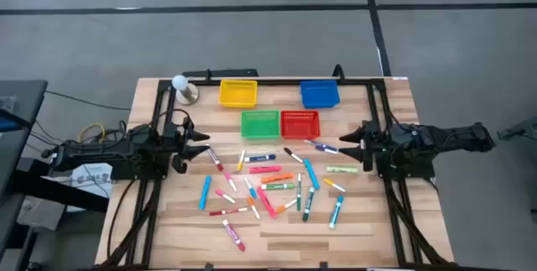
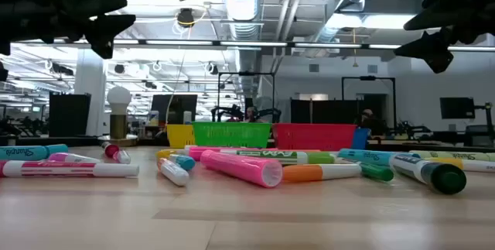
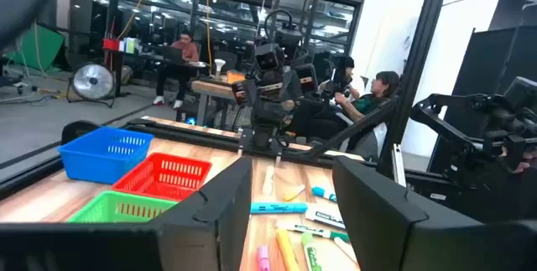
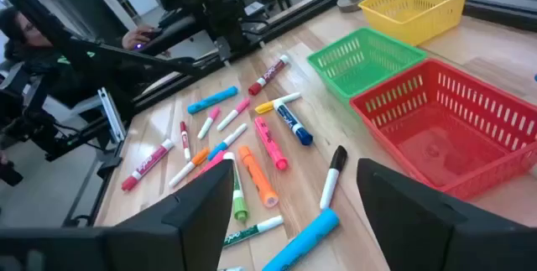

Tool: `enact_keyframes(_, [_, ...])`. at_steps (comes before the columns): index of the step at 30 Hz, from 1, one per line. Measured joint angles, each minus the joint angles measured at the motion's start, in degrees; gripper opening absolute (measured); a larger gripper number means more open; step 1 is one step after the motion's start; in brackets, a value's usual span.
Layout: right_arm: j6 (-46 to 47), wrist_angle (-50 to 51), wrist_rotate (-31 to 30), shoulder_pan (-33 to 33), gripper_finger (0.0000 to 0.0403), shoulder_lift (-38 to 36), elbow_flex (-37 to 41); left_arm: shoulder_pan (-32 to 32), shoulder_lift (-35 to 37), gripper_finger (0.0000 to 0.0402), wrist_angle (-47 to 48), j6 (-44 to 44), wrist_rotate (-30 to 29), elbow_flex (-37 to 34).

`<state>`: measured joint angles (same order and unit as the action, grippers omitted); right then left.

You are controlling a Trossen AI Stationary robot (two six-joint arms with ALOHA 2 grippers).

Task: Pick & Place Markers

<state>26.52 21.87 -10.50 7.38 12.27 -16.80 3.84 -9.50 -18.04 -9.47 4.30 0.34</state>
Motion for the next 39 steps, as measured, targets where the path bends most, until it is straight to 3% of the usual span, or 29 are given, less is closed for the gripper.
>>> enact_keyframes(13, [0.75, -0.05, 0.05, 0.00, 0.0244, 0.00, 0.00, 0.01, 0.00, 0.0167, -0.04, -0.02, 0.01, 0.01])
enact_keyframes(17, [4.79, -3.08, 0.23, 0.00, 0.0244, 0.00, 0.00, 0.00, 0.00, 0.0167, -0.04, -0.02, 0.02, 0.01])
enact_keyframes(24, [6.11, -14.80, 14.56, 1.87, 0.0244, 2.91, -0.20, 0.00, 0.00, 0.0167, -0.04, -0.02, 0.00, 0.02])
enact_keyframes(39, [5.03, 12.48, 15.12, 4.87, 0.0244, 25.69, -19.11, 0.02, 0.00, 0.0167, -0.04, 0.00, 0.00, 0.02])
